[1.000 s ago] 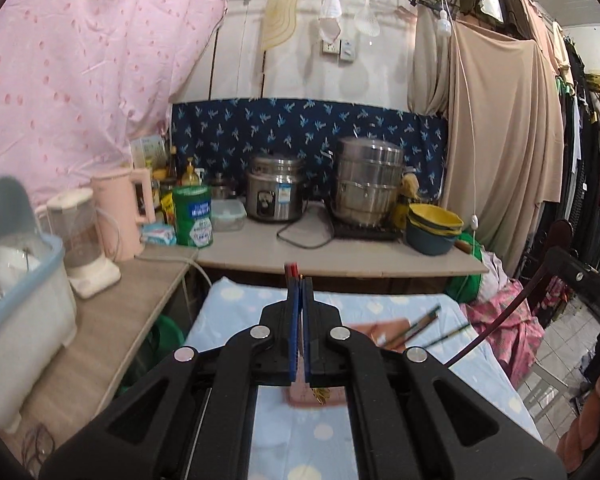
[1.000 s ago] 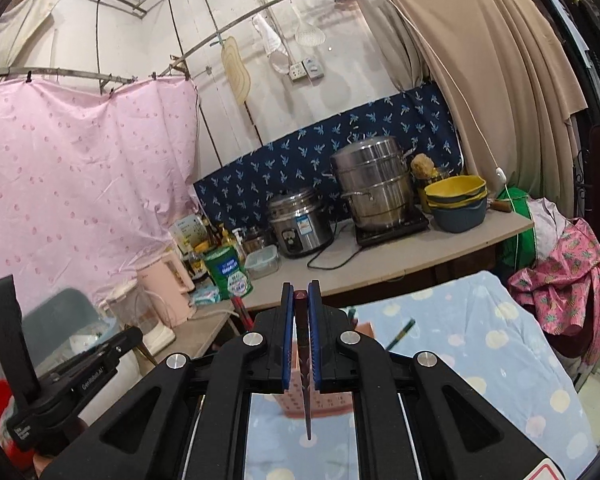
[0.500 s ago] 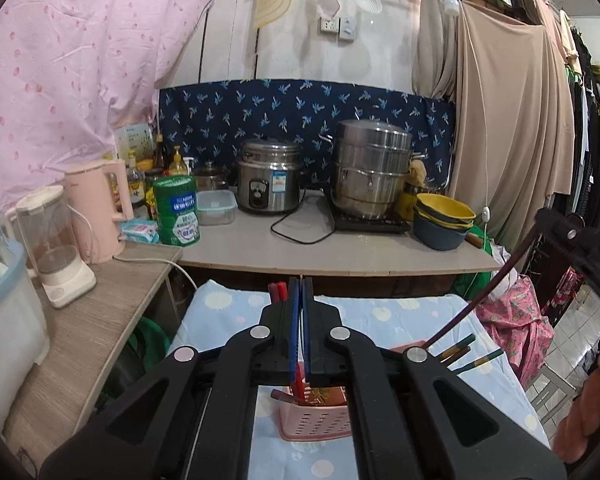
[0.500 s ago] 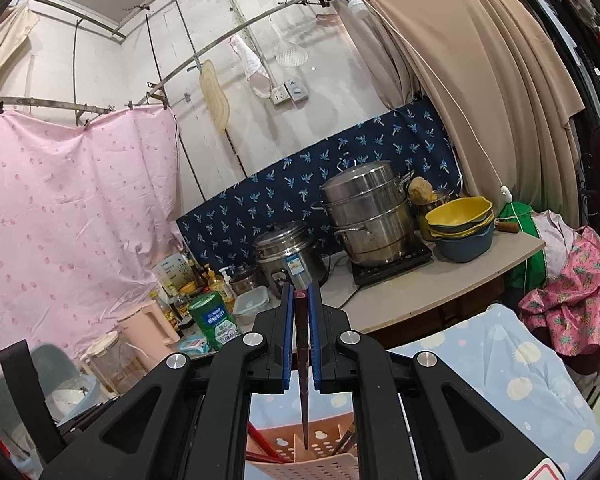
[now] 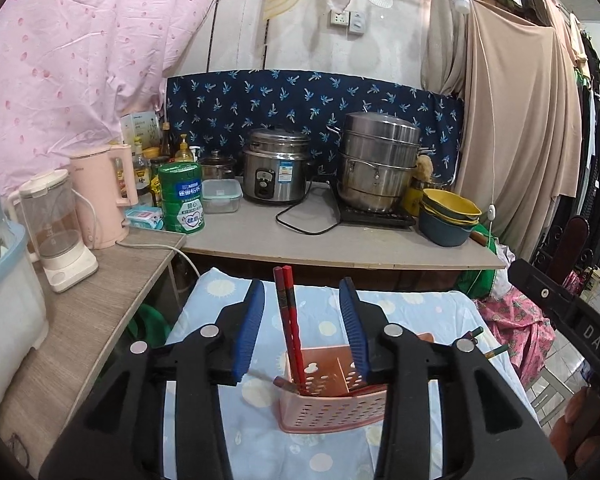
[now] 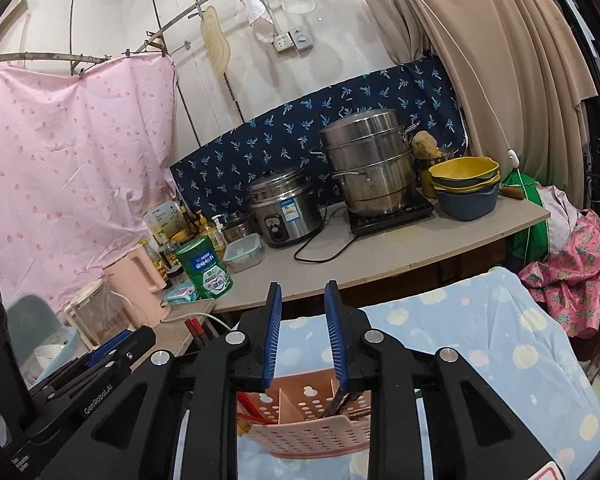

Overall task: Organize utensils
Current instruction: 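Withdraw both open grippers back from the pink holder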

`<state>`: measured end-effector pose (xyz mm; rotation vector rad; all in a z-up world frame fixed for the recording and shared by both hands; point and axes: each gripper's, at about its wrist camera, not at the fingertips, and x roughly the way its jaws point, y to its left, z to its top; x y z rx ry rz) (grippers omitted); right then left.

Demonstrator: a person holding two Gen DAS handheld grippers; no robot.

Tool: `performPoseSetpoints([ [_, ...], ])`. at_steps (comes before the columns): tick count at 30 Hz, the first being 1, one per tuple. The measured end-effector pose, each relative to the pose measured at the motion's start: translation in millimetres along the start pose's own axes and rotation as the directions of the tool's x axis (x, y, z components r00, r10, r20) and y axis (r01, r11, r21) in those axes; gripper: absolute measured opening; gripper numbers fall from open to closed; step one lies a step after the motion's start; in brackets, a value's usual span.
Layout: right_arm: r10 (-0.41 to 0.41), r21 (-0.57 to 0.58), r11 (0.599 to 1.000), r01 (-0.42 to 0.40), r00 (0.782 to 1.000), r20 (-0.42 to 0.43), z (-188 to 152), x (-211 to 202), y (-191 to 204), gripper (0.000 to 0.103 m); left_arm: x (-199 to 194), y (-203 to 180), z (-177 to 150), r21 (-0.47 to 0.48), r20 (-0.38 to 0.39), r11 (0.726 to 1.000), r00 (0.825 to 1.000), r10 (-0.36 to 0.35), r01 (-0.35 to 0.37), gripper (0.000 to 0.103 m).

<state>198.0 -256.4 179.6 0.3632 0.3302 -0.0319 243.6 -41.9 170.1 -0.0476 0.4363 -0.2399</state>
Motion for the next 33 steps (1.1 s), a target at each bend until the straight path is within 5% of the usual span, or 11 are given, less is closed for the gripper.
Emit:
performPoseSetpoints([
  [13, 0.015, -0.005, 1.0, -0.015, 0.999, -0.034, -23.8, -37.4, -3.1, 0.027, -29.9, 25.2, -19.2, -0.026, -0.009, 0.999, 0.999, 0.035, -0.036, 0.05],
  [24, -0.019, -0.084, 0.996, 0.007, 0.991, -0.135, -92.2, -54.9, -1.8, 0.027, -12.9, 63.6, -105.6, -0.071, -0.201, 0.993, 0.977, 0.076, -0.092, 0.05],
  [33, 0.006, -0.075, 0.997, -0.028, 0.959, -0.283, -146.7, -34.9, 1.7, 0.027, -7.6, 77.4, -154.6, -0.053, -0.305, 0.988, 0.944, 0.124, -0.147, 0.05],
])
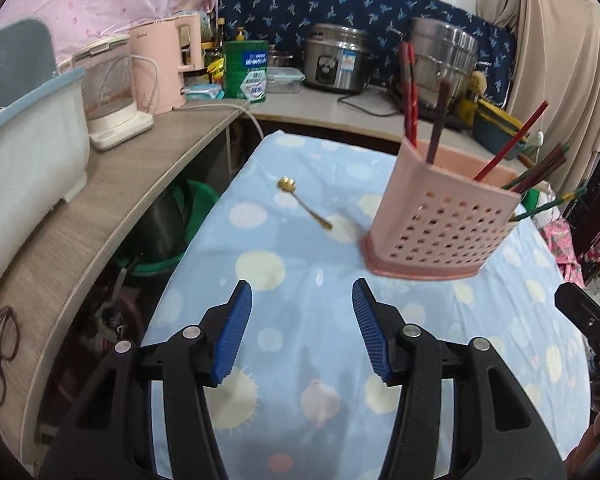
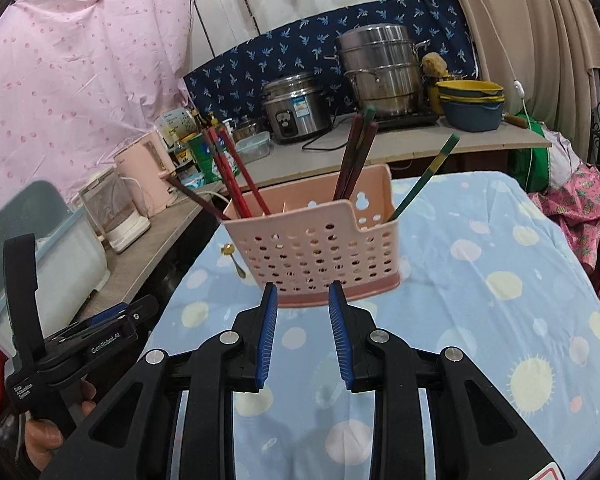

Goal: Organize utensils

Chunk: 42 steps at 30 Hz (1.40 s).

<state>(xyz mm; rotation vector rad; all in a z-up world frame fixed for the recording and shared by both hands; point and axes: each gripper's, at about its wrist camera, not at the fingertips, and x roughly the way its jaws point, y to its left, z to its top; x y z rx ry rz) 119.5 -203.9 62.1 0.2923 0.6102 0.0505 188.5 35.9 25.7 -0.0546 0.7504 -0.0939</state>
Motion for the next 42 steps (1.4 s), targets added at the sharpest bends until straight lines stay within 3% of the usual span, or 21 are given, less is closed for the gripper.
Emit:
performPoseSetpoints([
  [8, 0.056, -0.048, 0.997, -0.061, 0.994, -0.099, -23.3, 41.4, 37.0, 0.027, 11.3, 26.4, -6.5, 0.013, -0.035, 0.997, 0.996, 0.077, -0.077, 0.05],
  [13, 0.085, -0.081, 0.992, -0.096, 0.987, -0.135, -29.7, 64.5, 63.4, 0.027, 17.2, 44.1, -5.2, 0.019, -0.044, 0.992, 0.991, 0.124, -0.123, 0.056],
  [22, 0.089, -0.198, 0.972, -0.125, 0.979, -0.182, -26.1, 123.7, 114.5, 0.025, 35.8, 85.1, 1.3, -0.02, -0.071, 0.985, 0.983, 0.169, -0.171, 0.056],
  [33, -0.011, -0.304, 0.951, -0.051, 0.98, -0.197, 1.5, 231.4, 156.5, 0.025, 62.5, 118.0, 15.0, -0.073, -0.074, 0.982, 0.983, 0.167, -0.173, 0.062],
  [42, -0.134, -0.359, 0.933, 0.038, 0.96, -0.247, 3.5, 298.0, 155.1, 0.025, 79.9, 134.6, 14.1, -0.107, -0.096, 0.981, 0.984, 0.15, -0.16, 0.062],
])
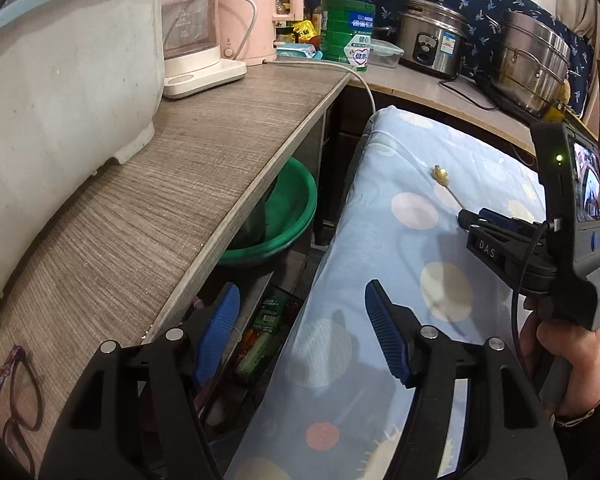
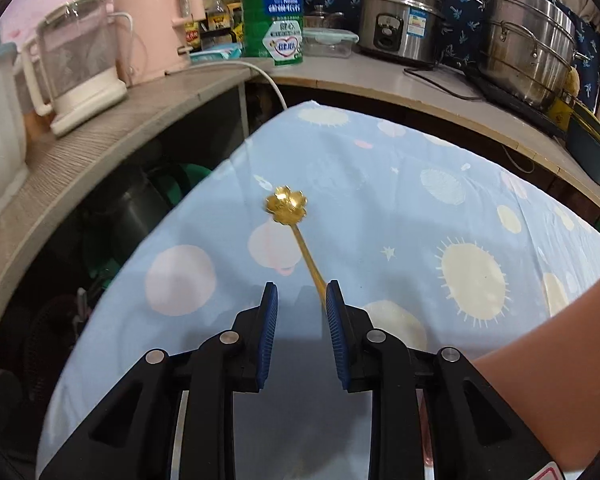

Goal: Organize utensils

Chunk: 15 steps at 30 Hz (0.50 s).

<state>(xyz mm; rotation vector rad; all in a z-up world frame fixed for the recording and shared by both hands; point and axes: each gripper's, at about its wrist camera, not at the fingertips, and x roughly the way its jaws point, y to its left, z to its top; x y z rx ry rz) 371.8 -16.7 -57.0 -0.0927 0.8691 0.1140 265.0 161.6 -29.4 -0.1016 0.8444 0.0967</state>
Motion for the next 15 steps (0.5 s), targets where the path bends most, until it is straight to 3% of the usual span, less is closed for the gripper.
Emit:
performPoseSetpoints([
  [7, -0.032, -0.032, 0.999, 0.031, 0.999, -0.009, 1.3, 6.9, 3.0, 0.022, 0.5, 3.6, -5.1, -0.015, -0.011, 1.0, 1.0, -0.013, 0.012, 0.062],
  [12, -0.04, -0.051, 0.998, 0.038, 0.999, -0.027, -4.1, 0.4, 6.0, 0.001, -8.6, 4.6, -10.2, -0.025, -0.013, 1.0, 1.0, -0.02, 0.02, 0.062],
  [15, -0.023, -0.066, 0.998, 0.02, 0.998, -0.053, -14.3, -8.4, 9.8, 0.001, -15.6, 4.3, -15.1, -0.028, -0.013, 0.999, 1.0, -0.025, 0.025, 0.062],
])
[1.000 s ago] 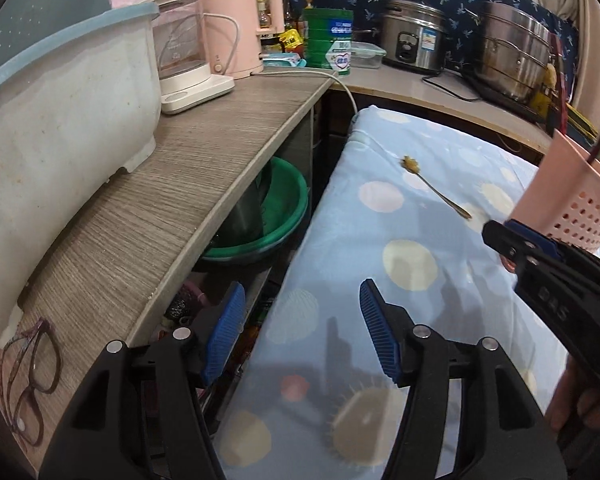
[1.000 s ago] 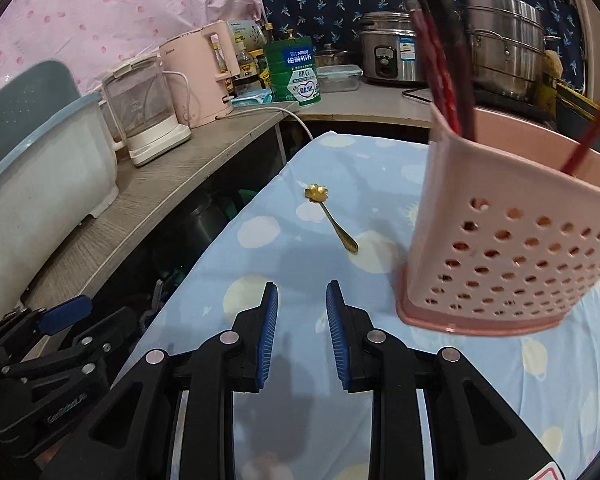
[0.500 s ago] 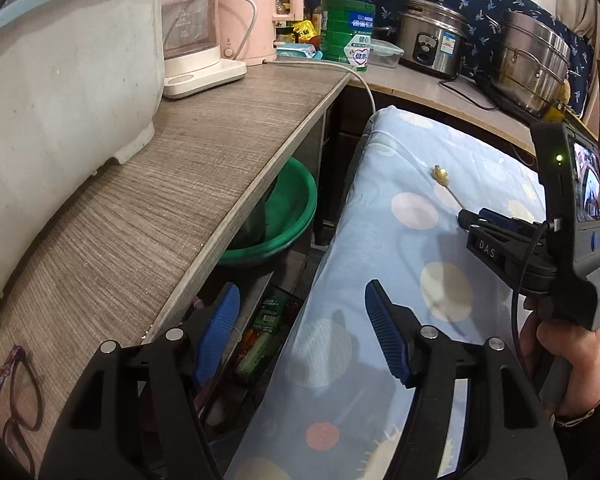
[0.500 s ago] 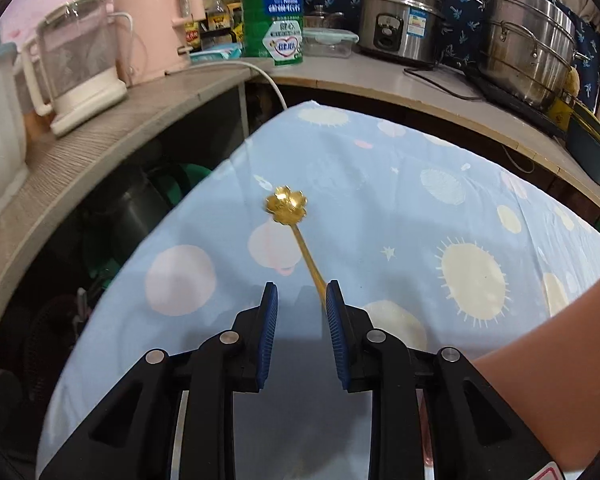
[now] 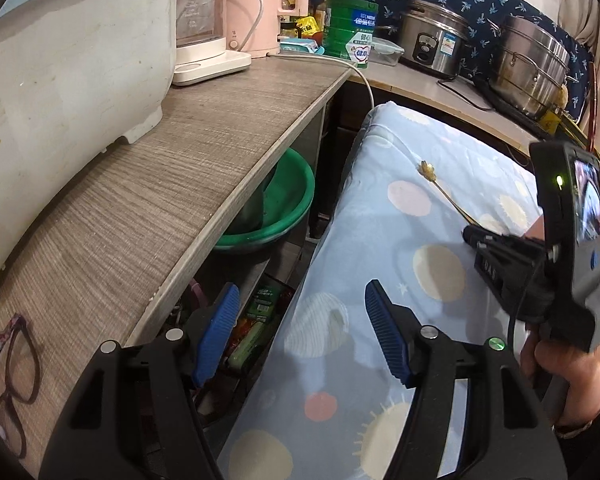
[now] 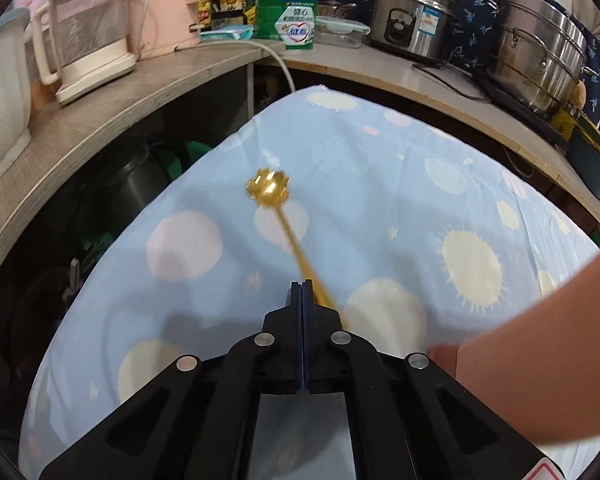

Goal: Organize utensils

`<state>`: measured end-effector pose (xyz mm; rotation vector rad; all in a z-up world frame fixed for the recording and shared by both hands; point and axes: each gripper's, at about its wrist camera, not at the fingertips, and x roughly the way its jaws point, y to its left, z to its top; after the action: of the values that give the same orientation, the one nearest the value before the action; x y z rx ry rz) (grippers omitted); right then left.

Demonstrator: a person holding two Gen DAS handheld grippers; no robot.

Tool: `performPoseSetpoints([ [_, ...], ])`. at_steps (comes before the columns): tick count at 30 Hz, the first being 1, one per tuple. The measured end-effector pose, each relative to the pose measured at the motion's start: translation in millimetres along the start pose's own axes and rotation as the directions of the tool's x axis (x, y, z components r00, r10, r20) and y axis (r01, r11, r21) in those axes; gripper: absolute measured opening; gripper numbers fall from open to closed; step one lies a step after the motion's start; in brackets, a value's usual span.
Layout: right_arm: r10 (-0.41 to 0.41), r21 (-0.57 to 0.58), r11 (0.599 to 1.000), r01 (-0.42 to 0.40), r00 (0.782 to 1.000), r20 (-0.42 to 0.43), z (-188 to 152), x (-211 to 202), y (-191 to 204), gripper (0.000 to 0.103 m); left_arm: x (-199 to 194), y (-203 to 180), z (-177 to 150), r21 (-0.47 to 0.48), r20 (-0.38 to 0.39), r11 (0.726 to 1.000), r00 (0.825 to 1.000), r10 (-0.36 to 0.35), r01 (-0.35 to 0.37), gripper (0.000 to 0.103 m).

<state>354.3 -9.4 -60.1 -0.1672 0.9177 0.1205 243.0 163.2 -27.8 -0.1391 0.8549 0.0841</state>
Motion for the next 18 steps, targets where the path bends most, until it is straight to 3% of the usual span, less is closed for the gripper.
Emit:
performPoseSetpoints([
  [4, 0.018, -0.017, 1.0, -0.018, 1.0, -0.006, -23.7, -19.5, 7.5, 0.001, -8.9, 0.1, -8.2, 0.001, 0.0, 1.0, 1.0, -0.005, 0.005, 0.062],
  [7, 0.041, -0.007, 0.999, -0.04, 0.998, 0.041, -27.1, -36.8, 8.5, 0.001, -13.6, 2.1, -12.1, -0.004, 0.0, 1.0, 1.0, -0.008, 0.008, 0.063],
  [10, 0.003, -0.004, 1.0, -0.003, 0.996, 0.091, -9.2, -41.2, 7.4, 0.018, -15.9, 6.0, -13.0, -0.011, 0.0, 1.0, 1.0, -0.01, 0.01, 0.064],
  [11, -0.004, 0.001, 1.0, 0.004, 0.996, 0.094, -1.6, -38.6, 6.3, 0.019, -15.5, 7.8, -12.2, -0.013, 0.0, 1.0, 1.0, -0.009, 0.009, 0.064],
  [18, -0.051, -0.031, 0.998, 0.05, 0.999, -0.017, 27.8, 16.1, 6.0, 0.026, -5.2, 22.5, -6.3, -0.031, -0.012, 0.999, 1.0, -0.008, 0.008, 0.064],
])
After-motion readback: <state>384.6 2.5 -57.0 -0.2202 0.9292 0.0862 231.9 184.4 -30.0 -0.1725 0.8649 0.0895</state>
